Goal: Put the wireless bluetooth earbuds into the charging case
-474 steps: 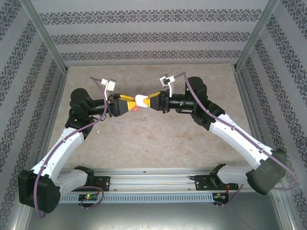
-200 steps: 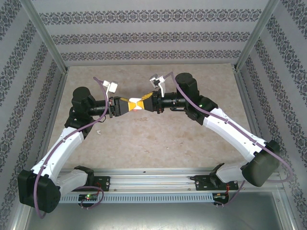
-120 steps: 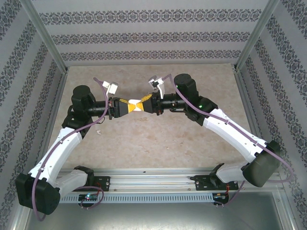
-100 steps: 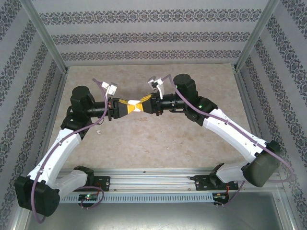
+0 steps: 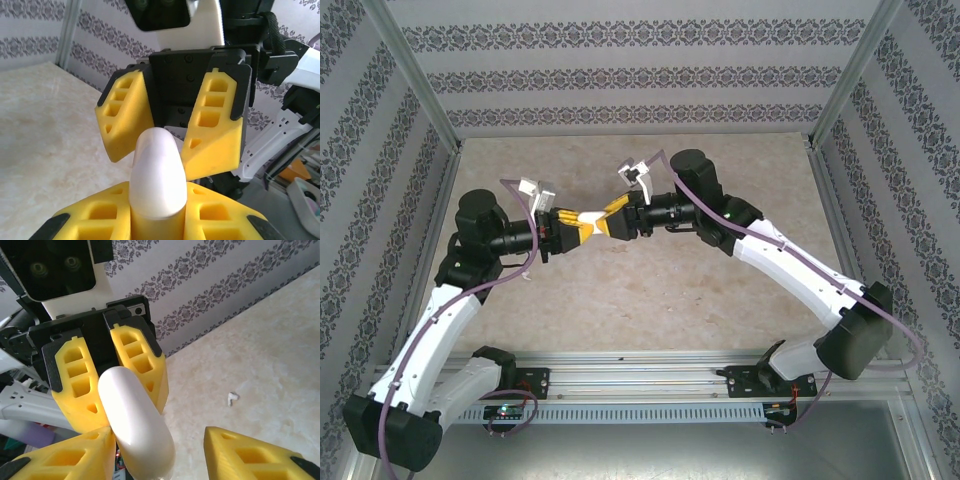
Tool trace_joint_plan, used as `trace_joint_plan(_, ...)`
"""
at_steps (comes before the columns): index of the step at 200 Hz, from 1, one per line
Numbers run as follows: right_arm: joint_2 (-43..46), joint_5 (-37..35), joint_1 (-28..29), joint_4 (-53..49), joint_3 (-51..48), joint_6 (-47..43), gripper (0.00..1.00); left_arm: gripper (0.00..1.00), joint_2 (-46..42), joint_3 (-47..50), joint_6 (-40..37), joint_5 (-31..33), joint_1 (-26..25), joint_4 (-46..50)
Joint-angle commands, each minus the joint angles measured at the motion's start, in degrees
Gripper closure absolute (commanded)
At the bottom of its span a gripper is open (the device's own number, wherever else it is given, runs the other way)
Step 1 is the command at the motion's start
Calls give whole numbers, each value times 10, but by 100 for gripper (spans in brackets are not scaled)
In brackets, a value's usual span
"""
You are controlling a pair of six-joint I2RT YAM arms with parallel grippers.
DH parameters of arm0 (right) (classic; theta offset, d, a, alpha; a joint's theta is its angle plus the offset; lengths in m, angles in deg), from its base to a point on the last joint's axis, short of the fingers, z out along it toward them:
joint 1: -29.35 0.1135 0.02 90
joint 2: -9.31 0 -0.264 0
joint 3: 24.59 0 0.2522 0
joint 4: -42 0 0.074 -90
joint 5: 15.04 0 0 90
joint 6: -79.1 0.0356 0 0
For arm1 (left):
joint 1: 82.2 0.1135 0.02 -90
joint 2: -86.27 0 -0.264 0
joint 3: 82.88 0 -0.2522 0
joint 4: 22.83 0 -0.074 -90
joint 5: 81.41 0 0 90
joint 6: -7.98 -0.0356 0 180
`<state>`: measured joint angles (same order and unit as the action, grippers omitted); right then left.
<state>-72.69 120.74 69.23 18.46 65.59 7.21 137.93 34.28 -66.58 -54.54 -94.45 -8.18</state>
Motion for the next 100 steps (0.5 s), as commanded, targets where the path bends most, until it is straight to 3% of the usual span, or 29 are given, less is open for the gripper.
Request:
trace_joint_plan(1,-26,-33,-20,-6,21,20,51,100,-40,22,-50,-53,-4,-58)
trace_joint_plan(64,-67,-3,-37,-9,54,57,49,100,-41,32,-83,-45,-4,-50)
trace_joint_plan(100,-63,12,-41,8,57,91,45,100,-34,19,-130,-8,-3,27)
